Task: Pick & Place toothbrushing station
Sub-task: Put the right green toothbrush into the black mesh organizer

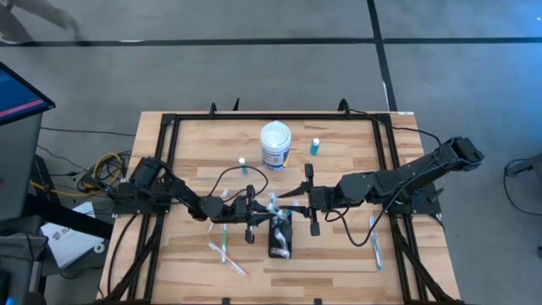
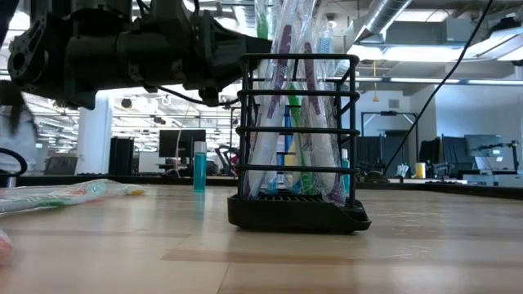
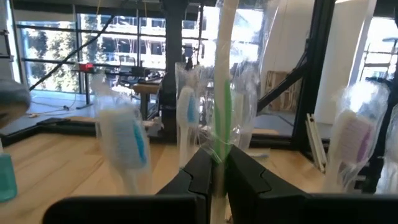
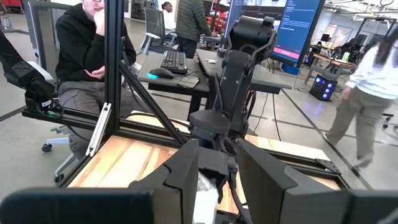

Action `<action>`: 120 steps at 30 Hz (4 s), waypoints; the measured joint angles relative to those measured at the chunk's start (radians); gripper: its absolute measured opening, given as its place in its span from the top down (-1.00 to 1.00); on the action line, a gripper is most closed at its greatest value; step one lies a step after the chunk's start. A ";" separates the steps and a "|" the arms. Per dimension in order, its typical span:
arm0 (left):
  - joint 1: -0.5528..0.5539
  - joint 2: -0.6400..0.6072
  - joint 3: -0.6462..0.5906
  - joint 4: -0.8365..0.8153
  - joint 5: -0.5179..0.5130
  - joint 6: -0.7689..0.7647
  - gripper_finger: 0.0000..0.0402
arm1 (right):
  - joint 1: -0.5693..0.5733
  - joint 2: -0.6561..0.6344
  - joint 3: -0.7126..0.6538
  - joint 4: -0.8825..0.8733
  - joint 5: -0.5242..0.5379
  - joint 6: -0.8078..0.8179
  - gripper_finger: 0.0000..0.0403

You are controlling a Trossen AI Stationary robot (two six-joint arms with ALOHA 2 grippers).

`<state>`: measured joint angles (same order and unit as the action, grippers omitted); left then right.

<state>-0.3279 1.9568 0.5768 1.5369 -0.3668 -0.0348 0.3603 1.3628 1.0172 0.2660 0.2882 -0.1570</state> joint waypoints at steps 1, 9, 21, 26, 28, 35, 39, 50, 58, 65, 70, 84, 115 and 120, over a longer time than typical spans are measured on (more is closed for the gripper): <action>0.000 0.002 0.000 -0.001 0.000 -0.001 0.92 | 0.000 0.000 0.000 0.000 0.000 0.000 0.49; 0.000 0.003 0.000 -0.002 0.000 -0.020 0.92 | 0.000 0.000 0.000 -0.002 0.000 0.000 0.49; 0.000 0.084 0.000 0.007 -0.011 -0.079 0.91 | 0.000 0.000 0.000 -0.004 0.000 0.000 0.49; 0.000 0.085 0.000 0.006 -0.011 -0.078 0.90 | 0.000 0.000 0.001 -0.004 0.000 0.000 0.49; 0.000 0.085 0.000 0.007 -0.011 -0.079 0.88 | 0.000 0.000 0.001 -0.004 0.000 0.000 0.49; 0.000 0.085 0.000 0.006 -0.011 -0.078 0.73 | 0.000 0.000 0.001 -0.004 0.000 0.000 0.49; 0.000 0.085 0.000 0.007 -0.011 -0.078 0.71 | 0.000 0.000 0.001 -0.004 0.000 0.000 0.49; 0.000 0.085 0.000 0.012 -0.011 -0.078 0.71 | 0.000 0.000 0.001 -0.004 0.000 0.000 0.49; 0.000 0.037 -0.003 0.006 -0.003 -0.075 0.71 | 0.000 0.000 0.001 -0.017 0.000 0.000 0.49; 0.000 -0.073 -0.003 -0.209 -0.002 -0.076 0.71 | 0.000 0.000 0.001 -0.025 0.000 0.000 0.49; 0.000 -0.158 -0.001 -0.341 -0.002 -0.080 0.68 | -0.001 0.000 0.001 -0.025 0.000 0.000 0.49; 0.020 -0.206 0.004 -0.355 -0.001 -0.076 0.62 | -0.001 0.000 0.001 -0.025 0.000 0.000 0.49; 0.072 -0.220 0.142 -0.449 0.099 -0.017 0.58 | -0.001 0.000 0.000 -0.026 0.000 0.000 0.49; 0.082 -0.220 0.150 -0.465 0.137 -0.027 0.43 | -0.001 0.000 0.000 -0.026 0.000 0.000 0.49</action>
<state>-0.2454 1.7367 0.7273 1.0718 -0.2302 -0.0616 0.3595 1.3624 1.0176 0.2398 0.2882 -0.1570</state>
